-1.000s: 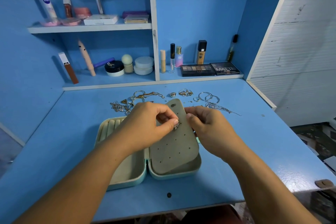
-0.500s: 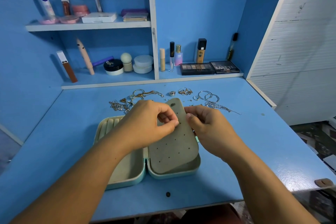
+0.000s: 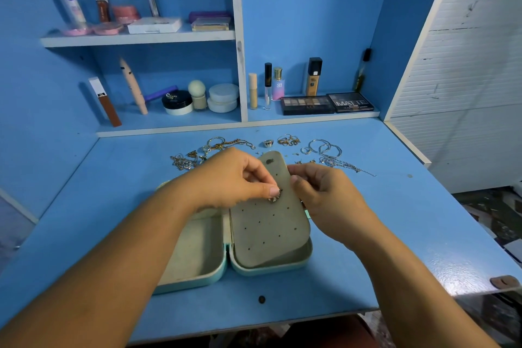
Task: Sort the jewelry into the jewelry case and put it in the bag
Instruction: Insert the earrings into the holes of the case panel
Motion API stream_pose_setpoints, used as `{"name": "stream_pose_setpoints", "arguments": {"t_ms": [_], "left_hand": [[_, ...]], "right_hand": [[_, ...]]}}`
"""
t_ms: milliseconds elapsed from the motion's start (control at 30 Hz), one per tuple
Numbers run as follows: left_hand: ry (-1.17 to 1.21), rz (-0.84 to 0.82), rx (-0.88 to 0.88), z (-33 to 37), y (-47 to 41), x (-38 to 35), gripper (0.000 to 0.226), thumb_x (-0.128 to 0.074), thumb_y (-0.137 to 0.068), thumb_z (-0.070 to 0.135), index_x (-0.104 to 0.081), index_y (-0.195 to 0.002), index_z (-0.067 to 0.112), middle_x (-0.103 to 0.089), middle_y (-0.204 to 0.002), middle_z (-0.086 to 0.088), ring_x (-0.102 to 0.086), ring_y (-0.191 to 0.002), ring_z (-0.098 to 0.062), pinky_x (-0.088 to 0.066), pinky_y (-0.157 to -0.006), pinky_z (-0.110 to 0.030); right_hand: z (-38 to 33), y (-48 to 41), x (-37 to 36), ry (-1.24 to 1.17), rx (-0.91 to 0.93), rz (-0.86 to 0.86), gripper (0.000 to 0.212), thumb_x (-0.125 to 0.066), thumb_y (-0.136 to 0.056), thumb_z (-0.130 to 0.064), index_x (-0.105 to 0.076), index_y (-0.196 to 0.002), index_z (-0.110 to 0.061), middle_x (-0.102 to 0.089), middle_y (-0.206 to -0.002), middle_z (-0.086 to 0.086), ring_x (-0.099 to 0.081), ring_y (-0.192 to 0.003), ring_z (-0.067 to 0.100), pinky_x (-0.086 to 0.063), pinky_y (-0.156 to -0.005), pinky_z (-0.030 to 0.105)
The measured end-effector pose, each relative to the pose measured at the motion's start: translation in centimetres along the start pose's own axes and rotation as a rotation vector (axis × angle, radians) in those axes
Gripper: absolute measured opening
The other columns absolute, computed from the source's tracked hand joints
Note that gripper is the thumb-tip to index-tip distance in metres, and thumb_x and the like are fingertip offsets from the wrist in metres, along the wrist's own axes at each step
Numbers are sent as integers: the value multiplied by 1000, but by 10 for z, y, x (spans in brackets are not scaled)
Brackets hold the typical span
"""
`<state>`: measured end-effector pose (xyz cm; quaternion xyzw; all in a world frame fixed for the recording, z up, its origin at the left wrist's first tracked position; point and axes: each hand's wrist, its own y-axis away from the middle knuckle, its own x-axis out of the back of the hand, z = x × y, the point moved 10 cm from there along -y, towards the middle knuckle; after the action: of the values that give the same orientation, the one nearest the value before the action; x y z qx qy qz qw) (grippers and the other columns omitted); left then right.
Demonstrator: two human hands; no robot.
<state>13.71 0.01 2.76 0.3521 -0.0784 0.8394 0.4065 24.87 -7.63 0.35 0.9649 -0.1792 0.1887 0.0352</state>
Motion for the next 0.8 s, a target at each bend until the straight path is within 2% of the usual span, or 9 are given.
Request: {"name": "stream_pose_setpoints", "arguments": {"t_ms": [67,133,233,300,467,533,600,700,800], "left_hand": [[36,-43,49,-5,-2,-1,10,-78,-78,28,-75,-84,21,-76,-82,2,-71,-91,-17,-53,-95,-33],[19,-62,46,-4,-4,0,10,-79,-77,28,-74,-83,22,-76,-81,2,-71,-87,-15,-53,-93,-32],[-48,-26,-10,3,-8,5,11,-80,-75,28,-71,-80,24,-74,-73,6,-67,-70,-4,-51,-76,-26],[-97,18,-59,9,-9,7,12,-81,-75,29,-70,-79,25,-74,-74,7,-67,-72,-5,-49,-71,-24],[-112,65,-120,10,-7,-1,7,-79,-77,30,-73,-77,26,-73,-76,8,-68,-76,-9,-55,-73,-28],[-135,124,-132,10,-5,0,6,-79,-77,30,-74,-75,28,-73,-74,11,-67,-74,-4,-53,-73,-24],[-181,173,-176,15,-2,1,6,-79,-78,27,-74,-75,31,-71,-74,14,-62,-69,5,-46,-65,-13],[-250,196,-283,23,3,-2,8,-77,-81,21,-77,-84,29,-68,-80,13,-54,-65,14,-34,-62,-2],[-294,256,-403,25,11,-5,12,-74,-83,19,-78,-92,24,-69,-86,10,-60,-78,3,-38,-69,-3]], "right_hand": [[-1,0,0,6,4,-6,24,-48,-97,-19,-68,-109,-26,-73,-89,1,-68,-83,19,-56,-80,42],[-2,0,0,7,11,-15,24,-48,-97,-20,-68,-109,-26,-73,-89,0,-68,-83,19,-56,-79,39],[-2,-1,0,14,15,-21,24,-48,-97,-20,-68,-108,-28,-73,-88,-2,-68,-81,16,-56,-77,36],[0,-1,0,18,16,-24,24,-48,-97,-20,-68,-108,-29,-73,-87,-3,-67,-79,13,-56,-77,34],[4,-1,0,24,4,-21,23,-48,-97,-19,-67,-108,-27,-73,-87,-4,-62,-67,-1,-48,-60,12],[7,-1,0,33,-9,-18,24,-48,-97,-20,-67,-111,-26,-73,-90,-3,-65,-75,6,-51,-66,18],[9,-1,-2,47,-11,-27,26,-47,-97,-21,-66,-114,-26,-73,-91,-5,-67,-83,10,-55,-75,28],[10,-1,-1,60,-2,-13,27,-47,-96,-20,-66,-115,-26,-73,-90,-5,-67,-84,12,-54,-77,31],[9,-1,1,45,-2,5,25,-48,-96,-19,-67,-110,-27,-73,-90,-1,-67,-85,18,-55,-81,37]]}}
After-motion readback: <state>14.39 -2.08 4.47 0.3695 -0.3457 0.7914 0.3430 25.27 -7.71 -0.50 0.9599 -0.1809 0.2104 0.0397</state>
